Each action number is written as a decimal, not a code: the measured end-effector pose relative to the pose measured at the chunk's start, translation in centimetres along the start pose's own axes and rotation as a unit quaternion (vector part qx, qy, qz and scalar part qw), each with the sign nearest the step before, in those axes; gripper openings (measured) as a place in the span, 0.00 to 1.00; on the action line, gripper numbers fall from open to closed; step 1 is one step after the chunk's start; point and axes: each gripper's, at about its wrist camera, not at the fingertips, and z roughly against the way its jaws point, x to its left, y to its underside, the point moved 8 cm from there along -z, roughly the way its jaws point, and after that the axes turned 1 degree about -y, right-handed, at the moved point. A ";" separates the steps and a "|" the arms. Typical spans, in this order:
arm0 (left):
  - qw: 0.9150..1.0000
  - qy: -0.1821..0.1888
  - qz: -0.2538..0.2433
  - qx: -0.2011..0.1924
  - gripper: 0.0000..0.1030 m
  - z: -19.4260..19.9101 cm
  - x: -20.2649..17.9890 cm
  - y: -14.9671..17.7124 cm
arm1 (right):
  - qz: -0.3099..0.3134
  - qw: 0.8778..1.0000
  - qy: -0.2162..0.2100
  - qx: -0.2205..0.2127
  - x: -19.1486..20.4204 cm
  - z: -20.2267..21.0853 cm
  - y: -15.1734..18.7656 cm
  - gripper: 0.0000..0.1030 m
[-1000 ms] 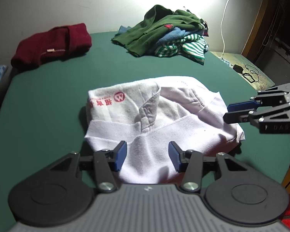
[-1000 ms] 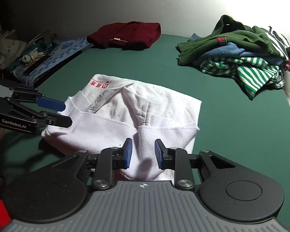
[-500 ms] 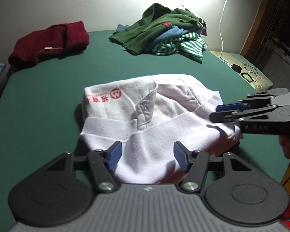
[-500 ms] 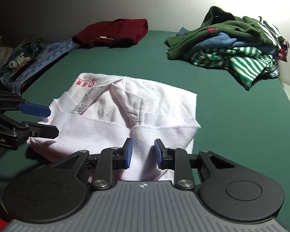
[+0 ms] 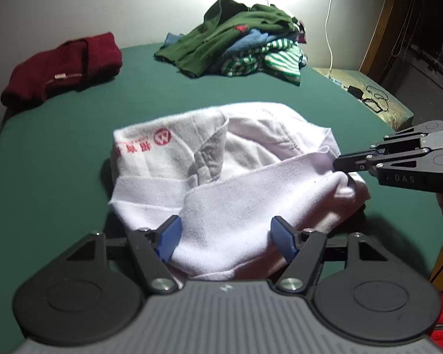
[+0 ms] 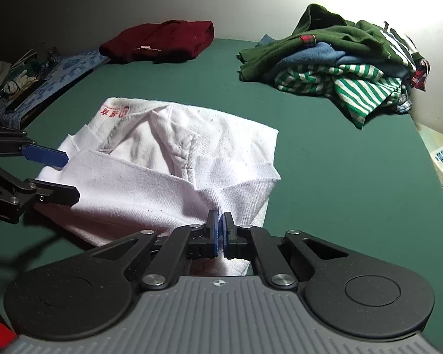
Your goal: Fold clothes
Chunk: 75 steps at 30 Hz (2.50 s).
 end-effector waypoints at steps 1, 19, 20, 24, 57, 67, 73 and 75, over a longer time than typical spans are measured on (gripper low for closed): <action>1.000 -0.001 -0.002 0.002 0.67 -0.1 0.0 0.0 | 0.002 1.000 0.005 0.001 0.0 -0.5 0.2 0.02; 1.000 -0.010 -0.013 0.001 0.67 -1.3 0.3 -0.9 | -0.005 1.000 0.016 -0.012 -0.3 -2.1 -1.3 0.15; 1.000 -0.010 -0.012 0.001 0.67 -1.0 0.2 -1.0 | -0.014 1.000 0.016 -0.010 -0.5 -1.9 -1.4 0.17; 1.000 0.012 -0.024 -0.013 0.69 1.5 -1.3 -0.8 | -0.009 1.000 -0.018 -0.009 0.1 0.6 -1.1 0.18; 0.991 0.051 -0.123 0.011 0.77 2.5 -3.9 1.6 | 0.101 0.992 -0.070 0.041 4.3 2.7 1.3 0.15; 0.993 0.061 -0.096 0.028 0.78 -0.5 -2.9 1.8 | 0.013 1.000 -0.006 0.028 3.7 -0.5 0.1 0.17; 0.990 0.050 -0.133 0.007 0.79 0.8 -3.4 1.6 | 0.021 1.000 0.008 0.007 3.1 1.0 0.2 0.17; 0.992 0.038 -0.120 -0.005 0.80 1.0 -2.4 0.5 | -0.006 0.999 0.017 -0.028 2.1 1.7 -1.4 0.17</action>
